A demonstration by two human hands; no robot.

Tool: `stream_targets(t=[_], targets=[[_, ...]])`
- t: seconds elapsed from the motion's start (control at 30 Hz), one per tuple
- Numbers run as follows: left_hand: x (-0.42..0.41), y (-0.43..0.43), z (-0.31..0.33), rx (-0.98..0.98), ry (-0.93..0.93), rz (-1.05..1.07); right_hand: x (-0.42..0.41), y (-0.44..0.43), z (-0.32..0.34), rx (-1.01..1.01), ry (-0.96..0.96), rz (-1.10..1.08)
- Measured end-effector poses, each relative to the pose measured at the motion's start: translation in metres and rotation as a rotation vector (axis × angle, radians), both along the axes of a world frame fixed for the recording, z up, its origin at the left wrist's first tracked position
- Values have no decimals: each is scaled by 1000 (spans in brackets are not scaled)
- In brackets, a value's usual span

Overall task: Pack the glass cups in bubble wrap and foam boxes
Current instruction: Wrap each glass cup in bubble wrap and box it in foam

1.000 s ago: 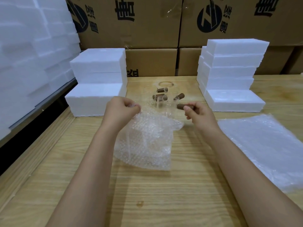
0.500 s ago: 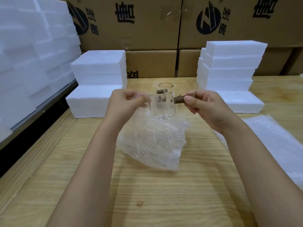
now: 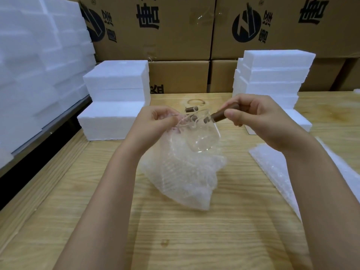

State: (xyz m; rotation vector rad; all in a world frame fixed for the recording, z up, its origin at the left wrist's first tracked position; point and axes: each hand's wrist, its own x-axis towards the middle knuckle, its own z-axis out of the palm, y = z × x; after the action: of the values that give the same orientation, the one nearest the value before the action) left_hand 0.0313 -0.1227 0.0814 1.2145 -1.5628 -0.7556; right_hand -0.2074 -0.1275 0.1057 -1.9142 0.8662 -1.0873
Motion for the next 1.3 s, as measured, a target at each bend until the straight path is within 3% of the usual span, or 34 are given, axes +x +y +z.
stream_targets(t=[0.33, 0.57, 0.9, 1.3], targets=[[-3, 0, 2, -16, 142, -13, -1, -1, -1, 60, -116, -3], [3, 1, 0, -10, -12, -62, -8, -8, -4, 125, -348, -23], [0, 2, 0, -10, -24, -2, -10, -4, -1, 79, -79, -24], [-10, 2, 3, -101, 41, 49, -2, -12, -17, 309, -83, 83]])
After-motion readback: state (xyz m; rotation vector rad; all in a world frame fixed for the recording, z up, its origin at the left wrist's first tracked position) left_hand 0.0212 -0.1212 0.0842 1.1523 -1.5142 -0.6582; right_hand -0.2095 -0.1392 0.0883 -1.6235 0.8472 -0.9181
